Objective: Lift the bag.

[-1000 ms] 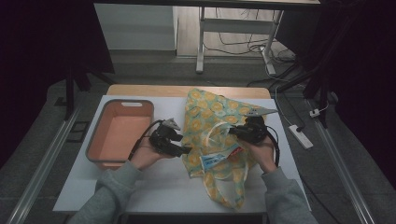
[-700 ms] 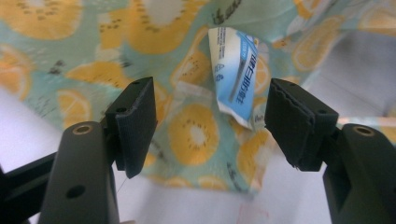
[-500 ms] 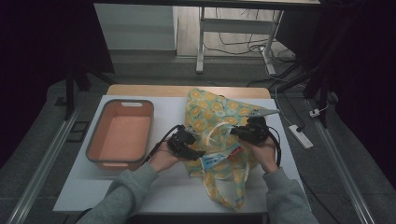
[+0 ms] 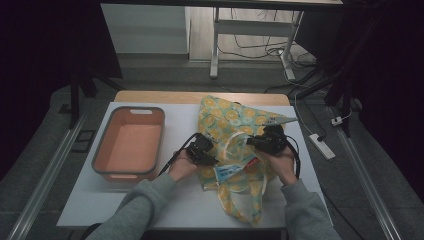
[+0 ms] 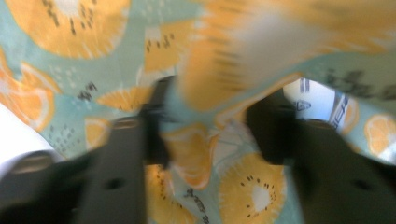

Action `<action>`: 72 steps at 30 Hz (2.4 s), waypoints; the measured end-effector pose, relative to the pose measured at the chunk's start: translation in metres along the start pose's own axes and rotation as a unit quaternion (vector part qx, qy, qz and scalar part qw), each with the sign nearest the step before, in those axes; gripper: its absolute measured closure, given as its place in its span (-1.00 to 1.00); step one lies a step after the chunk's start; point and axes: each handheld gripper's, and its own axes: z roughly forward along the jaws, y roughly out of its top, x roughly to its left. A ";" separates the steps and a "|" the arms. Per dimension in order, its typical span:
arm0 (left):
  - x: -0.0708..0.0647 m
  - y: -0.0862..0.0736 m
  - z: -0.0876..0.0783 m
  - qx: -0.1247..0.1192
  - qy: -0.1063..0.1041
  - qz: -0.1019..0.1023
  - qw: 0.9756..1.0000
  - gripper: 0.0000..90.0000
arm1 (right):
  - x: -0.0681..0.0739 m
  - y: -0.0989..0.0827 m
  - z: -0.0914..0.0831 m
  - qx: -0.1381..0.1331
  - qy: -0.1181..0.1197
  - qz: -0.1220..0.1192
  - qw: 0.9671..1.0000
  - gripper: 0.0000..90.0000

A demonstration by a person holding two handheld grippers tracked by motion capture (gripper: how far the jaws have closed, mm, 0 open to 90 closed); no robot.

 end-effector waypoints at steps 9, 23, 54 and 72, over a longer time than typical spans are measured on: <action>0.001 -0.018 -0.045 -0.013 -0.032 0.012 0.999 0.90 | -0.013 -0.006 -0.003 0.005 -0.011 0.023 1.000 0.84; 0.024 -0.039 -0.085 -0.048 -0.086 -0.011 0.995 0.96 | 0.042 -0.002 -0.058 -0.021 0.064 -0.038 0.997 -0.53; 0.029 -0.052 -0.096 -0.056 -0.115 -0.022 0.992 0.96 | 0.017 -0.109 -0.035 0.183 -0.031 0.003 0.983 0.99; 0.028 -0.051 -0.116 -0.092 -0.143 -0.016 0.985 0.96 | 0.024 -0.077 -0.083 -0.003 -0.015 0.013 1.000 1.00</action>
